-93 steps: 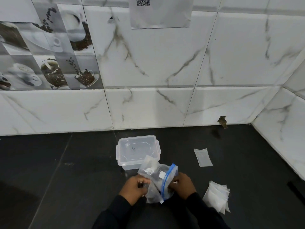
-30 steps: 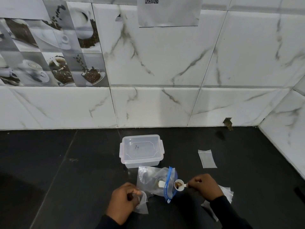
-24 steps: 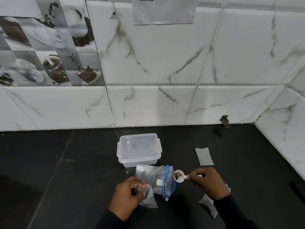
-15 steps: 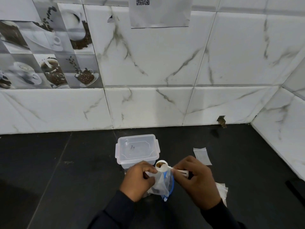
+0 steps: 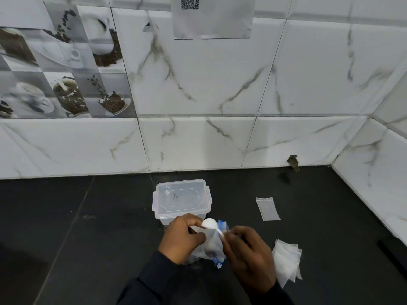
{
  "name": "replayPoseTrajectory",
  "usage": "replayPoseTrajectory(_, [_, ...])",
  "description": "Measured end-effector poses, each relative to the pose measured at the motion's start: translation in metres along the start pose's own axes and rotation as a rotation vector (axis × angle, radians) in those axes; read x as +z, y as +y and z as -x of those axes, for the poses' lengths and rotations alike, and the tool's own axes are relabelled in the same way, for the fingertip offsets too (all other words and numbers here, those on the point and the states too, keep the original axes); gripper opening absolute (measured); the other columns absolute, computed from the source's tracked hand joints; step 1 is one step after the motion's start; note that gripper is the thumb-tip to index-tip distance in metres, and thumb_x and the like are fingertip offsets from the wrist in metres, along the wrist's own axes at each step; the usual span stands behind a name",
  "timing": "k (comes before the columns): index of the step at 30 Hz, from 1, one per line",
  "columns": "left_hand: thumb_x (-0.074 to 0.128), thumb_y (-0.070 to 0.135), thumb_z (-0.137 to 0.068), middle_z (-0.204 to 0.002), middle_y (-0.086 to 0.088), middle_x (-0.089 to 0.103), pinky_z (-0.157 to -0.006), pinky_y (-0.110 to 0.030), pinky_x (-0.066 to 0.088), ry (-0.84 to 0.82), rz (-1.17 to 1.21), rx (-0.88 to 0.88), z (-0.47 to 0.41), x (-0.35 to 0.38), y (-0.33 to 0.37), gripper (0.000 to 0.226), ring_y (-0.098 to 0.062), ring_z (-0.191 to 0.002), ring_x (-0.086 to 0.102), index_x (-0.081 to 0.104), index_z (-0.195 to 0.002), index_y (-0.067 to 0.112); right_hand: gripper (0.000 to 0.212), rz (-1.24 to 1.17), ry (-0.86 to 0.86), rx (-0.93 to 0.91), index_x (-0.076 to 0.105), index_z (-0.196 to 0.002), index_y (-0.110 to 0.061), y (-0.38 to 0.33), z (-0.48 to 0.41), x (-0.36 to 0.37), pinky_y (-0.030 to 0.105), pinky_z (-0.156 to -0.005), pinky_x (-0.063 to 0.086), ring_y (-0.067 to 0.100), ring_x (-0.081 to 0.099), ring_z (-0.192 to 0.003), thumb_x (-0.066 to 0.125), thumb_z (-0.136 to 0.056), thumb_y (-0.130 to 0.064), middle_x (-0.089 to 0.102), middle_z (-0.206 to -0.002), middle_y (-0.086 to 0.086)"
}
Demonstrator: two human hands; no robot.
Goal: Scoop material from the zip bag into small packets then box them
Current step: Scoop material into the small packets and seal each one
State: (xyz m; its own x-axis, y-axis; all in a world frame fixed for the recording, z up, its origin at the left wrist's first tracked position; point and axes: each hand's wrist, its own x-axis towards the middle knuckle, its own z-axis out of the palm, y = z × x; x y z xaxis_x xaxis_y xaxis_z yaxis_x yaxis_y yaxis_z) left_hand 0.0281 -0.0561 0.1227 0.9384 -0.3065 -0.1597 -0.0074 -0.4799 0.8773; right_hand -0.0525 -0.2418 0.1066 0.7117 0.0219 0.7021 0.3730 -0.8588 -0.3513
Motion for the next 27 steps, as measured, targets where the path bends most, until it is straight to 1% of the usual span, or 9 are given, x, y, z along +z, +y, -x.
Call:
replayPoseTrajectory(4, [0.074, 0.004, -0.076, -0.095, 0.012, 0.073, -0.082, -0.024, 0.053, 0.085, 0.079, -0.026, 0.008, -0.007, -0.016, 0.025, -0.006, -0.087, 0.067, 0.077, -0.085, 0.027, 0.002, -0.203, 0.015, 0.527, 0.076, -0.083, -0.023, 0.016, -0.012, -0.017, 0.019, -0.058, 0.049, 0.006, 0.062, -0.066, 0.077, -0.085, -0.021, 0.066, -0.074, -0.011])
replayPoseTrajectory(7, [0.073, -0.004, -0.074, -0.088, 0.007, 0.076, -0.079, -0.028, 0.056, 0.128, 0.161, -0.073, 0.017, -0.015, -0.032, 0.028, -0.009, -0.083, 0.070, 0.080, -0.077, 0.023, 0.011, -0.203, -0.304, 0.867, 0.077, -0.071, -0.026, 0.049, -0.010, -0.020, 0.019, -0.063, 0.052, 0.002, 0.066, -0.068, 0.078, -0.082, -0.023, 0.072, -0.068, -0.012])
replayPoseTrajectory(10, [0.070, -0.009, -0.075, -0.080, 0.002, 0.076, -0.069, -0.023, 0.054, 0.150, 0.168, -0.118, 0.025, -0.015, -0.041, 0.031, -0.008, -0.068, 0.067, 0.080, -0.072, 0.020, 0.017, -0.212, -0.587, 1.017, 0.077, -0.067, -0.024, 0.066, 0.008, 0.000, 0.021, -0.067, 0.054, 0.001, 0.068, -0.068, 0.075, -0.083, -0.023, 0.073, -0.067, -0.009])
replayPoseTrajectory(12, [0.070, -0.009, -0.075, -0.079, -0.001, 0.076, -0.065, -0.020, 0.052, 0.149, 0.165, -0.120, 0.028, -0.012, -0.042, 0.031, -0.006, -0.064, 0.065, 0.080, -0.071, 0.021, 0.022, -0.182, -0.723, 1.018, 0.076, -0.061, -0.026, 0.071, 0.019, 0.023, 0.021, -0.072, 0.055, 0.001, 0.067, -0.067, 0.074, -0.083, -0.027, 0.072, -0.064, -0.011])
replayPoseTrajectory(15, [0.070, -0.008, -0.077, -0.078, 0.001, 0.076, -0.062, -0.017, 0.051, 0.135, 0.177, -0.101, 0.030, -0.010, -0.035, 0.031, -0.004, -0.062, 0.065, 0.080, -0.071, 0.021, 0.029, -0.095, -0.839, 0.954, 0.070, -0.058, -0.029, 0.072, 0.018, 0.060, 0.034, -0.088, 0.045, 0.015, 0.065, -0.088, 0.064, -0.084, -0.039, 0.068, -0.077, -0.009])
replayPoseTrajectory(19, [0.070, -0.007, -0.079, -0.077, 0.002, 0.077, -0.060, -0.016, 0.050, 0.129, 0.219, -0.092, 0.030, -0.010, -0.027, 0.025, 0.000, -0.061, 0.065, 0.080, -0.075, 0.015, 0.029, -0.061, -0.964, 0.897, 0.066, -0.082, -0.025, 0.069, 0.004, 0.081, 0.044, -0.107, 0.035, 0.024, 0.058, -0.113, 0.042, -0.098, -0.027, 0.064, -0.110, 0.002])
replayPoseTrajectory(22, [0.071, -0.006, -0.080, -0.077, 0.000, 0.078, -0.060, -0.013, 0.050, 0.140, 0.264, -0.071, 0.034, -0.012, -0.026, 0.021, -0.002, -0.064, 0.067, 0.080, -0.077, 0.013, 0.023, -0.035, -0.701, 0.896, 0.076, -0.096, -0.028, 0.067, 0.007, 0.059, 0.042, -0.109, 0.036, 0.022, 0.055, -0.120, 0.054, -0.097, -0.036, 0.057, -0.133, 0.001])
replayPoseTrajectory(25, [0.073, -0.002, -0.080, -0.078, -0.002, 0.078, -0.064, -0.016, 0.050, 0.159, 0.297, -0.068, 0.034, -0.015, -0.025, 0.019, -0.005, -0.067, 0.069, 0.080, -0.077, 0.015, 0.007, -0.268, -0.219, 0.729, 0.077, -0.092, -0.024, 0.041, -0.001, 0.024, 0.037, -0.094, 0.054, 0.005, 0.061, -0.101, 0.073, -0.086, -0.026, 0.061, -0.122, -0.001])
replayPoseTrajectory(27, [0.074, 0.002, -0.081, -0.078, -0.002, 0.077, -0.067, -0.020, 0.052, 0.142, 0.287, -0.060, 0.029, -0.013, -0.024, 0.017, -0.008, -0.071, 0.070, 0.081, -0.078, 0.017, 0.014, -0.447, -0.275, 0.469, 0.074, -0.095, -0.029, 0.015, -0.011, 0.008, 0.024, -0.089, 0.053, 0.003, 0.059, -0.109, 0.078, -0.081, -0.032, 0.058, -0.121, -0.008])
